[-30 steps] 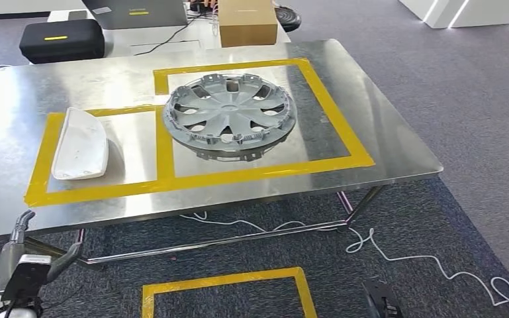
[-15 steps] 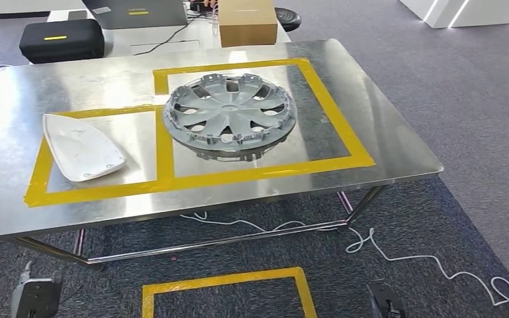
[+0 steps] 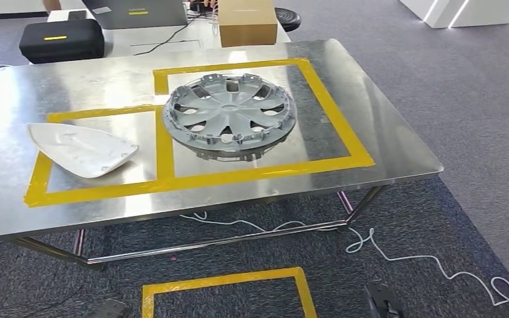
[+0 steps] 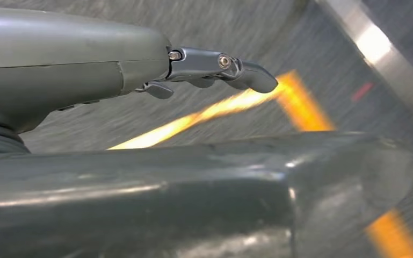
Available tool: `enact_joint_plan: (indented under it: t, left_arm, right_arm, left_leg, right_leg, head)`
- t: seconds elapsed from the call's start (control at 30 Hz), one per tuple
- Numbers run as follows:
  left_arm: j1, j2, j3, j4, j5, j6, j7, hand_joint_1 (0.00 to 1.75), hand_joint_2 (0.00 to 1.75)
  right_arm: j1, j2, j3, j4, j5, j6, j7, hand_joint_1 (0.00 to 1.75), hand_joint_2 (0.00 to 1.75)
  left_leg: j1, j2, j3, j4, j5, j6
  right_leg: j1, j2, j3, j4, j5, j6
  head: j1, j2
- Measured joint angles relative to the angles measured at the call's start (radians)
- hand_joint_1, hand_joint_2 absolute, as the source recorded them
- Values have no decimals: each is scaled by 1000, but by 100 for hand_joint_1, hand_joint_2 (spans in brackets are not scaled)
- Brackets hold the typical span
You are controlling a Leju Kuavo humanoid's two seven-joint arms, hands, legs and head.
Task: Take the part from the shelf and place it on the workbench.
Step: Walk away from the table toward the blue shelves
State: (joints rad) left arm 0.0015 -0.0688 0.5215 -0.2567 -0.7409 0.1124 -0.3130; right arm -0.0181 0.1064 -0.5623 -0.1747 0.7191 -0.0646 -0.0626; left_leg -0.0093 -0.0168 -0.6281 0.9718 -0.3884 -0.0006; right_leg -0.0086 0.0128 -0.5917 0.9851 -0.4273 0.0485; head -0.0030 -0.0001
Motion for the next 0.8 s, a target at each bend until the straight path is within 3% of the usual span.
enact_joint_plan:
  t: [0.27, 0.57, 0.8]
  left_arm:
    - [-1, -14, -68, 35, -51, -86, 133, 0, 0]
    - [-6, -25, -105, 43, -82, -95, 158, 0, 0]
    - [-8, -27, -125, 43, -105, -86, 170, 0, 0]
  right_arm:
    - [-2, 0, 0, 0, 21, 6, 18, 0, 0]
    - [-6, 3, 0, 0, 31, 6, 22, 0, 0]
    - [-9, 8, -1, 0, 35, 4, 24, 0, 0]
  left_leg:
    - [0, 0, 0, 0, 0, 0]
    - [-1, 0, 1, 0, -1, 1]
    - [-5, 0, 2, 4, -7, 8]
  right_leg:
    - [0, 0, 0, 0, 0, 0]
    - [-1, 0, 1, -1, 0, 1]
    - [-5, 0, 4, -1, -3, 6]
  head:
    - [0, 0]
    - [0, 0]
    - [0, 0]
